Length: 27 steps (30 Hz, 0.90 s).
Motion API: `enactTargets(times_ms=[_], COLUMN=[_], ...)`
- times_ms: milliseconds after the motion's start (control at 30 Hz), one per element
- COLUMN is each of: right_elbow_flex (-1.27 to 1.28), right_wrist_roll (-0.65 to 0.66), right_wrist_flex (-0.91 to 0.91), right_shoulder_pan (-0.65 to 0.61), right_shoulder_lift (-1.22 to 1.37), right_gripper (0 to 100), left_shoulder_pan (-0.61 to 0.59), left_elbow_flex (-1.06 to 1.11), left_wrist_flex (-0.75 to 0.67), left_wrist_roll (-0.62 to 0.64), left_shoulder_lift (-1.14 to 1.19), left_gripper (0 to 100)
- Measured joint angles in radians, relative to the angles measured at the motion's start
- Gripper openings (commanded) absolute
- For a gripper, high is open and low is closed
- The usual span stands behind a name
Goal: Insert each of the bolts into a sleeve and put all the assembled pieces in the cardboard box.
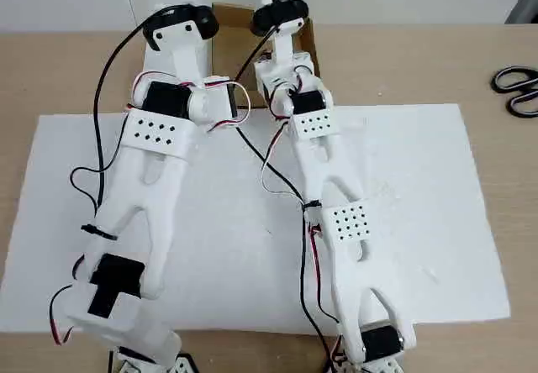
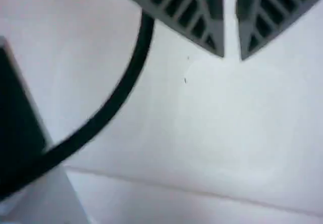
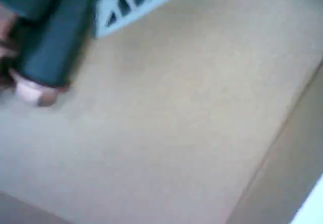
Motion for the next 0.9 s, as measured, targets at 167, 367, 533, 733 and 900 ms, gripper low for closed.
enactTargets(times_ms=[167, 367, 533, 733, 900], right_elbow_flex=[0.000, -0.117, -0.259, -0.264, -0.265], right_wrist_roll=[0.000, 0.000, 0.000, 0.000, 0.000], right_wrist_flex=[0.000, 0.089, 0.232, 0.259, 0.333], right_shoulder_pan=[-0.003, -0.002, -0.008, -0.011, -0.009], right_shoulder_lift=[0.000, 0.000, -0.002, -0.002, -0.008], right_gripper=[20.9, 20.8, 16.9, 2.0, 0.3], left_shoulder_pan=[0.026, 0.052, 0.026, 0.026, -0.012], left_elbow_flex=[-0.049, -0.054, 0.005, 0.072, 0.107], left_wrist_flex=[0.000, 0.000, 0.000, 0.000, 0.000], left_wrist_roll=[0.000, 0.000, 0.000, 0.000, 0.000], left_shoulder_lift=[-0.106, -0.256, -0.330, -0.379, -0.442], left_gripper=[1, 1, 1, 1, 1])
